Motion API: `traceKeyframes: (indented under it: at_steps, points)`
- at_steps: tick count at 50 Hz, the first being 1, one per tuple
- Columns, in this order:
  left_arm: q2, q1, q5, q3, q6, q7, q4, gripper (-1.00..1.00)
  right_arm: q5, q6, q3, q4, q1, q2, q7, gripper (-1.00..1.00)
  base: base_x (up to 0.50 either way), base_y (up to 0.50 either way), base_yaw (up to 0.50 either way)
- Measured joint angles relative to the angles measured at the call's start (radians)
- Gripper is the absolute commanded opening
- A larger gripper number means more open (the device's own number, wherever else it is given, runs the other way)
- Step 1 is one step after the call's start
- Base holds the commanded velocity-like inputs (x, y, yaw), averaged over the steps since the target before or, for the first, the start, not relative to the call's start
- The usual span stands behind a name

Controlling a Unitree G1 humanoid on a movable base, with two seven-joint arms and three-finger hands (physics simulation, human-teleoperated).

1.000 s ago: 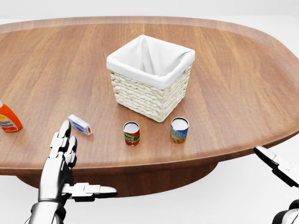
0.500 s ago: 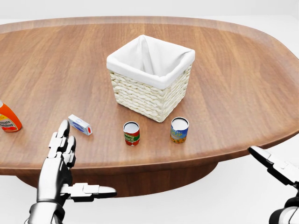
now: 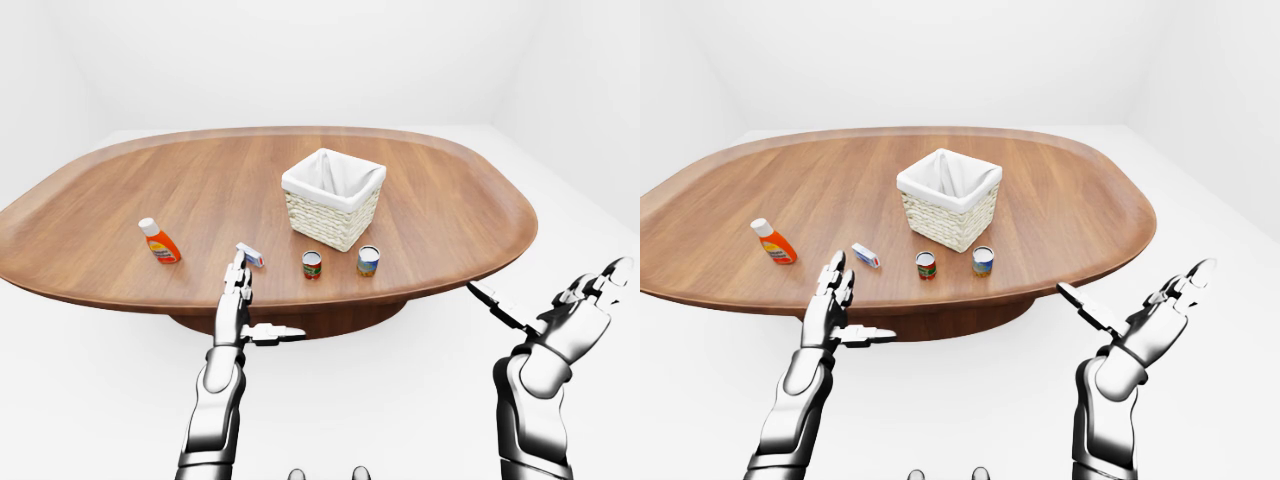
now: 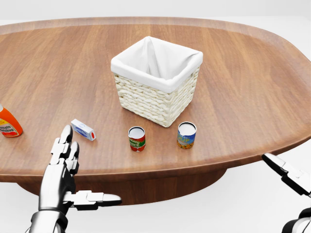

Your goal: Pick up the alphabet soup and the cream cheese box, and put them in the basket.

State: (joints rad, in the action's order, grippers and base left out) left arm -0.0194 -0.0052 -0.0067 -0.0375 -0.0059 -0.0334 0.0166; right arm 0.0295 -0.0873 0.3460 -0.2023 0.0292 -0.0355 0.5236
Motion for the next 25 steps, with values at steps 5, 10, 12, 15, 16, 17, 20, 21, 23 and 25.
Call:
traceKeyframes:
  at_steps: [5, 10, 12, 15, 16, 17, 20, 21, 23, 25]
  points:
    - [0.000, 0.002, 0.000, 0.000, -0.002, 0.000, -0.002, 1.00, -0.003, 0.000, 0.000, -0.006, 0.002, 0.002, 0.000, 1.00, 0.00, 0.00, 0.00]
    - [0.000, 0.002, 0.001, 0.001, -0.004, 0.000, -0.002, 1.00, -0.005, 0.000, 0.001, -0.005, 0.002, 0.003, 0.000, 1.00, 0.00, 0.00, 0.00]
    - [0.000, 0.002, 0.001, 0.001, -0.004, 0.000, -0.004, 1.00, -0.006, 0.000, 0.001, -0.005, 0.002, 0.003, 0.000, 1.00, 0.00, 0.00, 0.00]
    - [0.000, 0.003, 0.002, 0.001, -0.004, 0.000, -0.005, 1.00, -0.007, 0.000, 0.001, -0.003, 0.002, 0.003, 0.000, 1.00, 0.00, 0.00, 0.00]
    - [0.000, 0.003, 0.002, 0.001, -0.005, 0.000, -0.004, 1.00, -0.008, 0.000, 0.001, -0.002, 0.002, 0.003, 0.000, 1.00, 0.00, 0.00, 0.00]
    - [0.000, 0.003, 0.002, 0.001, -0.005, 0.000, -0.004, 1.00, -0.008, 0.000, 0.001, -0.001, 0.002, 0.003, 0.000, 1.00, 0.00, 0.00, 0.00]
    - [0.000, 0.003, 0.003, 0.001, -0.004, 0.001, -0.006, 1.00, -0.008, 0.000, 0.001, 0.000, 0.002, 0.003, 0.000, 1.00, 0.00, 0.00, 0.00]
    - [0.000, 0.003, 0.003, 0.001, -0.004, 0.001, -0.006, 1.00, -0.009, 0.000, 0.001, 0.000, 0.002, 0.003, 0.000, 1.00, 0.00, 0.00, 0.00]
    - [0.000, 0.004, 0.004, 0.002, -0.003, 0.001, -0.008, 1.00, -0.010, 0.000, 0.000, 0.001, 0.001, 0.003, 0.000, 1.00, 0.00, 0.00, 0.00]
    - [0.000, 0.004, 0.004, 0.002, -0.004, 0.001, -0.007, 1.00, -0.011, 0.000, 0.000, 0.001, 0.001, 0.003, 0.000, 1.00, 0.00, 0.00, 0.00]
